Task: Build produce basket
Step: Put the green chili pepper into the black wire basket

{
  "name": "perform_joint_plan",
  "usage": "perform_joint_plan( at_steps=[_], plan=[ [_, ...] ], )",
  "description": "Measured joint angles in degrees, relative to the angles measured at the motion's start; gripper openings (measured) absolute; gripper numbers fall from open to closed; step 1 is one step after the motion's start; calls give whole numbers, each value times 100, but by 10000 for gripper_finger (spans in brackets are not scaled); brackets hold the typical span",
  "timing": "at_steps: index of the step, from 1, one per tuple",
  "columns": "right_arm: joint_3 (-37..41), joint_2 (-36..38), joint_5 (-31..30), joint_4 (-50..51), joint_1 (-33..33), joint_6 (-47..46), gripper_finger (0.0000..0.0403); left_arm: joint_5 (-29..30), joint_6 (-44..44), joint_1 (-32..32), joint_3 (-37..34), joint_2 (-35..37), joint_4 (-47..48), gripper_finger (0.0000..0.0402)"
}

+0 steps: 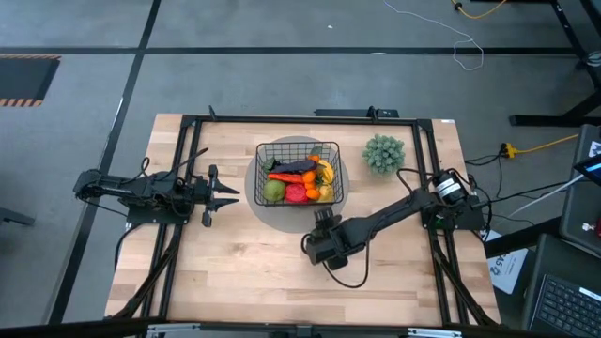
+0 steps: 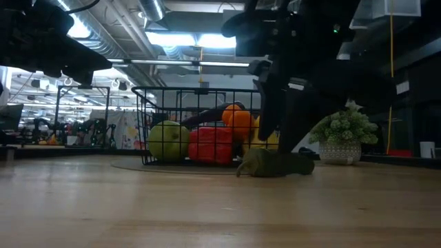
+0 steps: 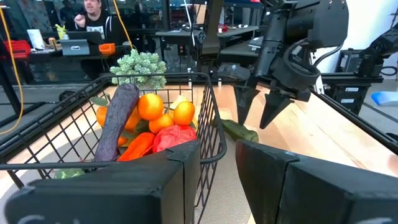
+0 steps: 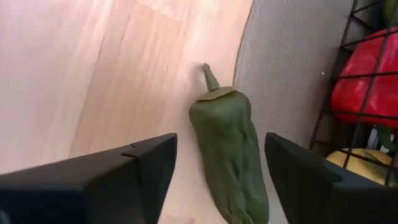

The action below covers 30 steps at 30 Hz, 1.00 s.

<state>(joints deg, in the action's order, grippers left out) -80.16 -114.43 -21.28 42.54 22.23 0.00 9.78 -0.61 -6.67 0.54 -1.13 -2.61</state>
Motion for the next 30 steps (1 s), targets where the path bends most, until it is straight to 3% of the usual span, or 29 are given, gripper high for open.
perform_joint_plan(
  at_steps=[5,15,23,30],
  plan=[
    [0,1,-2,38,-74,20,255,0,-1,1,0,1,0,94],
    [643,22,18,-312,-211,-5,253,0,-1,0,0,1,0,94],
    [737,38,36,-361,-203,-769,253,0,-1,0,0,0,0,94],
    [750,22,-60,-402,-62,-791,213,0,-1,0,0,1,0,94]
  ],
)
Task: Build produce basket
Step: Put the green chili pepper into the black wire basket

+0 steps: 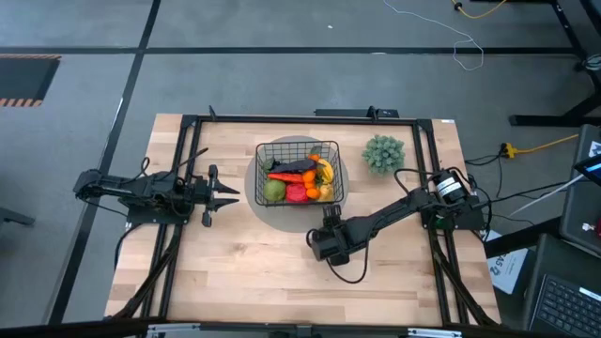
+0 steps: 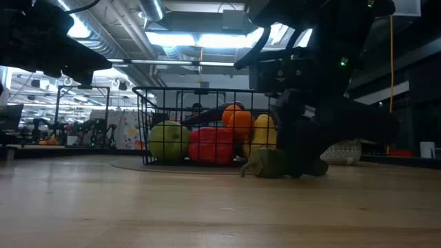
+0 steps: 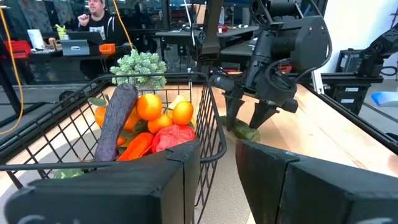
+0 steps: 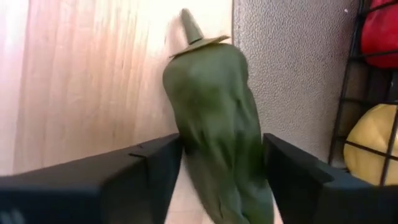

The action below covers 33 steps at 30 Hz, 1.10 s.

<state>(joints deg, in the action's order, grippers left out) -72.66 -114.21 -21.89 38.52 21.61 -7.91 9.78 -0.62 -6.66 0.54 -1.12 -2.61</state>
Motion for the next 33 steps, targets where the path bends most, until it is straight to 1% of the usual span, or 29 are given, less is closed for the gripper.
perform_joint_plan(
  at_steps=[6,10,17,19,23,26,30,33],
  plan=[
    [2,-2,37,-14,0,-242,146,0,0,-1,0,-1,0,94],
    [2,-2,39,-73,0,-366,124,0,0,1,0,-1,0,94],
    [-32,-10,13,-34,5,-389,118,0,0,1,0,-1,0,94],
    [-140,-24,2,135,34,-382,118,1,0,-1,0,-1,0,94],
    [-483,-24,-212,431,127,-370,118,1,-1,-1,0,-1,0,94],
    [-712,-22,-225,625,199,-362,118,2,0,-1,0,1,0,94],
    [-1096,-21,-233,1110,309,-367,118,2,0,1,0,1,0,94],
    [-1386,-17,-276,1702,358,-406,118,2,0,0,0,1,0,94]
  ],
)
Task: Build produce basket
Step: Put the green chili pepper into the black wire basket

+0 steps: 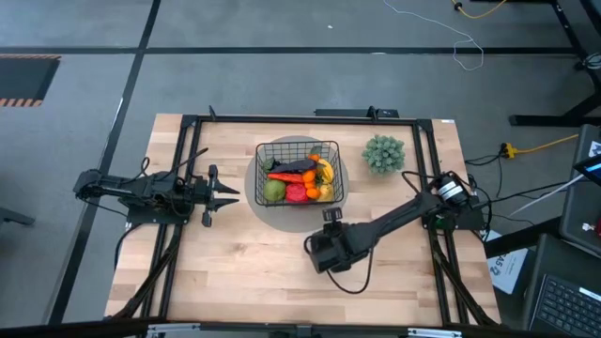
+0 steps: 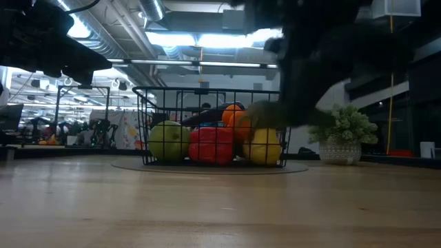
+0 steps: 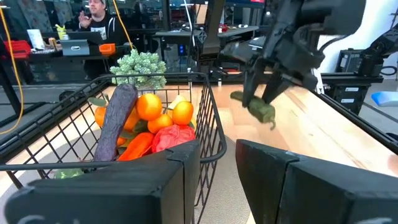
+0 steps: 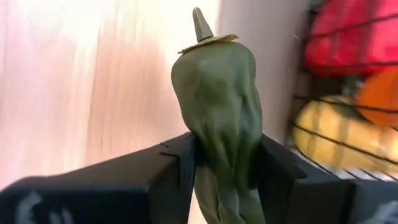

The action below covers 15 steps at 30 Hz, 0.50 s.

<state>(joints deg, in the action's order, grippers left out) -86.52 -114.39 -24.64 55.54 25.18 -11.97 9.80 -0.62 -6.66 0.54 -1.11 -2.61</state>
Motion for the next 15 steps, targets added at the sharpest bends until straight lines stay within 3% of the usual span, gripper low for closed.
perform_joint_plan(
  at_steps=[9,15],
  plan=[
    [-930,9,-738,1944,47,-488,117,-1,0,0,0,-1,0,94],
    [-1407,13,-1660,2872,47,-567,117,-1,0,-1,0,-1,0,94]
  ],
)
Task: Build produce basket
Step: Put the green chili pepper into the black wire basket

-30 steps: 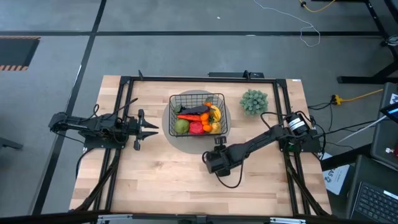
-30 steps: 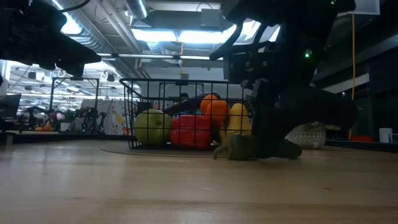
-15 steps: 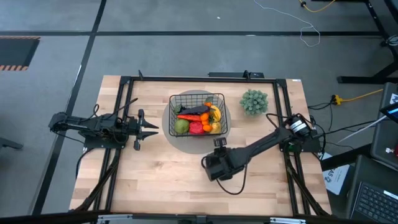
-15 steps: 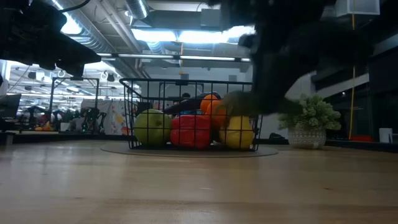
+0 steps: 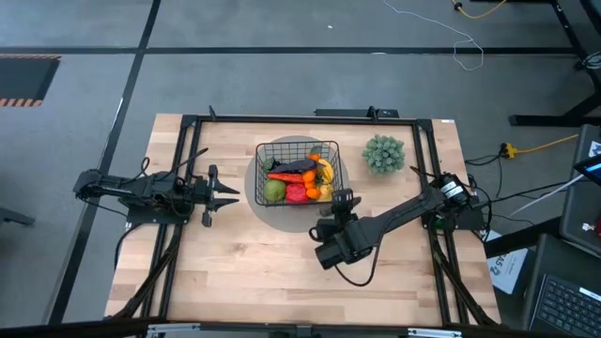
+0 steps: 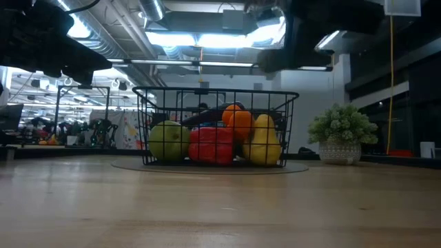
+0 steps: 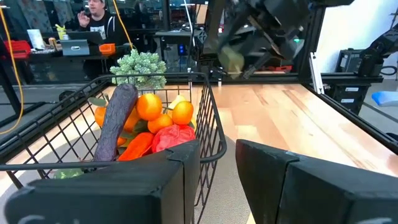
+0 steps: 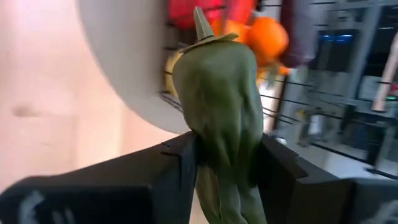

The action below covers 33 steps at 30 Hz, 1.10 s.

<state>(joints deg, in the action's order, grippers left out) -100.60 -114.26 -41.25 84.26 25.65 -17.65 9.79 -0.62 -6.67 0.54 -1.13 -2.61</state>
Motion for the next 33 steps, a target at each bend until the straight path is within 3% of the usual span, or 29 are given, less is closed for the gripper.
perform_joint_plan(
  at_steps=[4,9,18,27,33],
  plan=[
    [-383,2,-366,604,-2,-7,117,0,0,1,0,0,0,94],
    [-687,187,-578,568,-17,598,117,1,0,1,0,0,2,94],
    [-785,722,-1370,581,-388,618,117,-1,0,0,2,0,2,94],
    [-785,1007,-1334,453,-1084,1091,117,-1,0,0,2,1,2,94],
    [-785,1082,-573,-137,-1687,2173,117,-1,0,1,2,0,1,94]
  ],
)
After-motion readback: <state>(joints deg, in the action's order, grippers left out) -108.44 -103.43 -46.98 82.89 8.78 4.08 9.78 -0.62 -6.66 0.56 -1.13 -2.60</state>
